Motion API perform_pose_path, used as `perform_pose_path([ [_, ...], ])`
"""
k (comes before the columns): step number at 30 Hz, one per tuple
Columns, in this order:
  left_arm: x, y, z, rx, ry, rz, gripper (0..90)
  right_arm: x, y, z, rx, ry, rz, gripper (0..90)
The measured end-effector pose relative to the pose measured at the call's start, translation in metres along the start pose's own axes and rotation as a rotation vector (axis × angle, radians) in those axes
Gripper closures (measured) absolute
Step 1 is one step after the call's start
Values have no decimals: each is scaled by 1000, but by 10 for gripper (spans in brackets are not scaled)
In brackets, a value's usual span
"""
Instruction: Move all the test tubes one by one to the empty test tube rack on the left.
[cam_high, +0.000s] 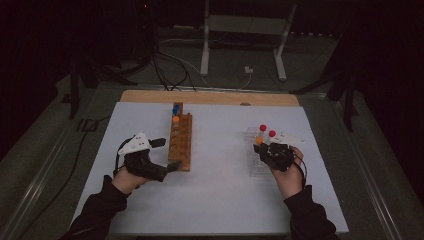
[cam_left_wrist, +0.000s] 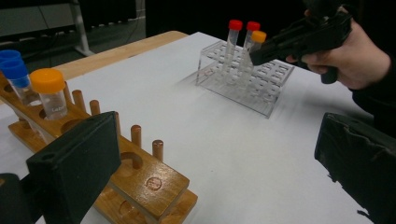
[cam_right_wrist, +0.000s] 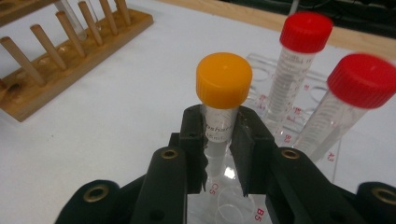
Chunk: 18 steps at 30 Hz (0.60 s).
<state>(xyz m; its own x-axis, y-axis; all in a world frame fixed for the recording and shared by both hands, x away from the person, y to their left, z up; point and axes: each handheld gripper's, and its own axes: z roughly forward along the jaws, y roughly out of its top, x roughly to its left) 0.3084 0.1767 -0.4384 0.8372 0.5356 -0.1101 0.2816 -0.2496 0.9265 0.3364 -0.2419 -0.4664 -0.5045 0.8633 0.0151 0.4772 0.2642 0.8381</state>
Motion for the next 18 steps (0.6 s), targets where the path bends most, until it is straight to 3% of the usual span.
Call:
perform_pose_path([
  [8, 0, 0, -1, -2, 1, 2, 11, 2, 6, -11, -38, -7, -13, 749],
  [18, -1, 1, -1, -2, -3, 0, 10, 6, 22, -40, -124, -15, -34, 750],
])
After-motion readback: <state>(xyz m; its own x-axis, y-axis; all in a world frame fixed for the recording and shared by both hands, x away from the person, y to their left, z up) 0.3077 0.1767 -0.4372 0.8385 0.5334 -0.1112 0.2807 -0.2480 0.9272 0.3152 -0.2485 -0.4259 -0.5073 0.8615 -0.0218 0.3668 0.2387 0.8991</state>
